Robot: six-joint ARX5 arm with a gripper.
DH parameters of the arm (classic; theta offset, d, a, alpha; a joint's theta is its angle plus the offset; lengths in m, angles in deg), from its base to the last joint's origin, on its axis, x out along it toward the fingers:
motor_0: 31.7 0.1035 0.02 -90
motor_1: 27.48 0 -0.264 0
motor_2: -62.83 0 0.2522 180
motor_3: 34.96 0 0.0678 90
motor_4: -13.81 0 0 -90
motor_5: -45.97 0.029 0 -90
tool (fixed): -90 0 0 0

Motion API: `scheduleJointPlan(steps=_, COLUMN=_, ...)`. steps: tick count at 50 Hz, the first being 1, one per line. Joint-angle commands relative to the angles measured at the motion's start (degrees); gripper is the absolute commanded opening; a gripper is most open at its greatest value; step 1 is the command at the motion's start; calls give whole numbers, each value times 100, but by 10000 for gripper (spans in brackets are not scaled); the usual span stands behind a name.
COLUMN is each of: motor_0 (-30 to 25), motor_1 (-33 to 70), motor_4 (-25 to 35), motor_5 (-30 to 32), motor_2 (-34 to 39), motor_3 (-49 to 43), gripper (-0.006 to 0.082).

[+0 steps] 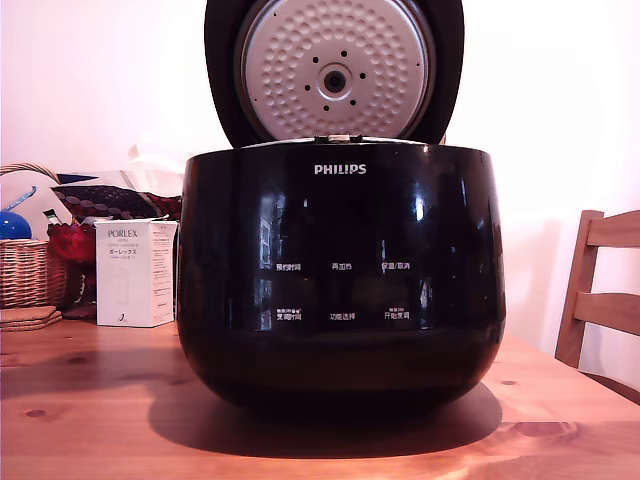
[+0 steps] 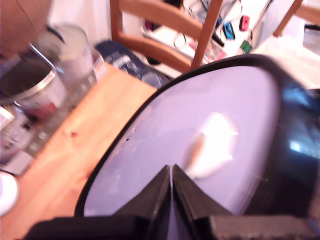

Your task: Close the rice cooker by pressing the lid down with medium force

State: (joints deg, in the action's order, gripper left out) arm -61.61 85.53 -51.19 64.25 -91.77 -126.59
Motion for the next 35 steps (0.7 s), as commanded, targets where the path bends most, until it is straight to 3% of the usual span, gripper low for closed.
scheduleJointPlan(steps=1, motor_0=-26, motor_1=234, motor_4=4, motor_5=-24, motor_2=142, motor_3=-20, gripper=-21)
scheduleJointPlan(steps=35, motor_0=-9, motor_1=293, motor_4=9, motor_5=33, motor_2=225, motor_3=404, gripper=-21)
